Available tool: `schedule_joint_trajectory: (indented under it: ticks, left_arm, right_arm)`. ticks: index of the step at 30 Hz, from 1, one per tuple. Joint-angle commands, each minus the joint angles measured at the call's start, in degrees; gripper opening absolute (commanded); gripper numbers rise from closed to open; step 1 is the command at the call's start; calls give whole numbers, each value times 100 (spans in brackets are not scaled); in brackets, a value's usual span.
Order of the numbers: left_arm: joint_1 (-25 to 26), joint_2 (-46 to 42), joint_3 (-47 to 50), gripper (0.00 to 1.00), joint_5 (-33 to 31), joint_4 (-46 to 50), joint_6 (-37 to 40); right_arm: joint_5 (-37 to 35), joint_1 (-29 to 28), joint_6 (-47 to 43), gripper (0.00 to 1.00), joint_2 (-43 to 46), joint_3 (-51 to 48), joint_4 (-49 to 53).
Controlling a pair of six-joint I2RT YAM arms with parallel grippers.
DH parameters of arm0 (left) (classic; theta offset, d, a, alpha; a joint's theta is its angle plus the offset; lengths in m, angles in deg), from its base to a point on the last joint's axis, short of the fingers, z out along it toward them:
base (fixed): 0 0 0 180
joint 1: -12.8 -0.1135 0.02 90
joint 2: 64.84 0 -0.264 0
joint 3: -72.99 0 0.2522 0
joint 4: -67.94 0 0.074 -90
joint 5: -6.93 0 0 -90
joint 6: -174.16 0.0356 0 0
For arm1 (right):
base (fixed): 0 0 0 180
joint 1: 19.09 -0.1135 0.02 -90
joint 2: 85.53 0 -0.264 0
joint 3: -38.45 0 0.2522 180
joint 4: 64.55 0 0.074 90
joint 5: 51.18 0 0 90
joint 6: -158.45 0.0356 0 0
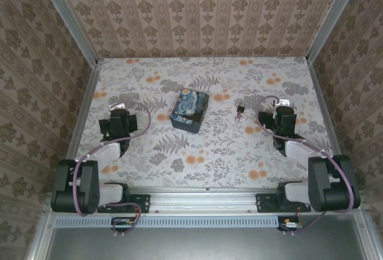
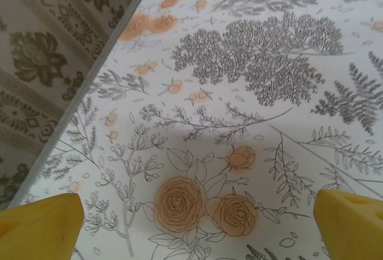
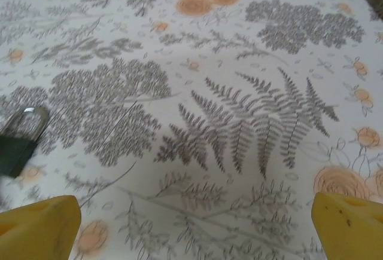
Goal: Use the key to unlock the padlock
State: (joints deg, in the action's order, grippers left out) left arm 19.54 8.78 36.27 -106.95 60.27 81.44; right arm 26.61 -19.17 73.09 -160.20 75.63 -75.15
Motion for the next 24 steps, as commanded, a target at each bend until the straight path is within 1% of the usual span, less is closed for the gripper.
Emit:
schedule_joint_trajectory:
  ticks: [1, 2, 3, 4, 5, 6, 7, 8, 9, 10, 11, 13, 14, 24]
  left_arm:
    - [-79, 444, -1, 100, 671, -1875, 386]
    - [-89, 598, -177, 100, 688, -1737, 471]
    - [-139, 837, -196, 100, 920, -2058, 602]
    - [-189, 1088, -239, 100, 1084, -2138, 592]
    - [-285, 1348, -176, 100, 1313, -2577, 660]
    - [-430, 1251, -110, 100, 1579, -2375, 435]
    - [-492, 1344, 8, 100, 1577, -2671, 367]
    - [-492, 1541, 151, 100, 1595, -3284, 493]
    - [-464, 1465, 99, 100, 1674, -3031, 504]
    - [-438, 1439, 1, 100, 1703, -2785, 512]
    - [-448, 1492, 59, 100, 1722, -2991, 546]
    - [-418, 1452, 55, 100, 1650, -2919, 534]
    - [-423, 1468, 55, 100, 1668, -2950, 539]
    - [-481, 1461, 24, 100, 1869, -2884, 532]
  right_arm:
    - [285, 258, 160, 100, -265, 164, -1090]
    - [483, 360, 287, 100, -347, 229, -1086]
    - [786, 451, 418, 100, -440, 113, -1383]
    - [1023, 456, 369, 100, -697, -47, -2077]
    - [1127, 349, 200, 100, -773, -162, -2309]
    - [1139, 217, 14, 100, -797, -177, -2310]
    - [1110, 140, -80, 100, -1024, -259, -2711]
    - [1085, 82, -101, 100, -1471, -324, -3444]
    - [1175, 77, -156, 100, -1385, -280, -3040]
    - [1265, 74, -235, 100, -1193, -110, -2398]
    - [1273, 52, -254, 100, -1351, -48, -2641]
    - [1256, 53, -237, 100, -1269, -12, -2402]
    - [1226, 52, -221, 100, -1323, -35, -2563]
    - [1160, 30, -236, 100, -1295, -8, -2468]
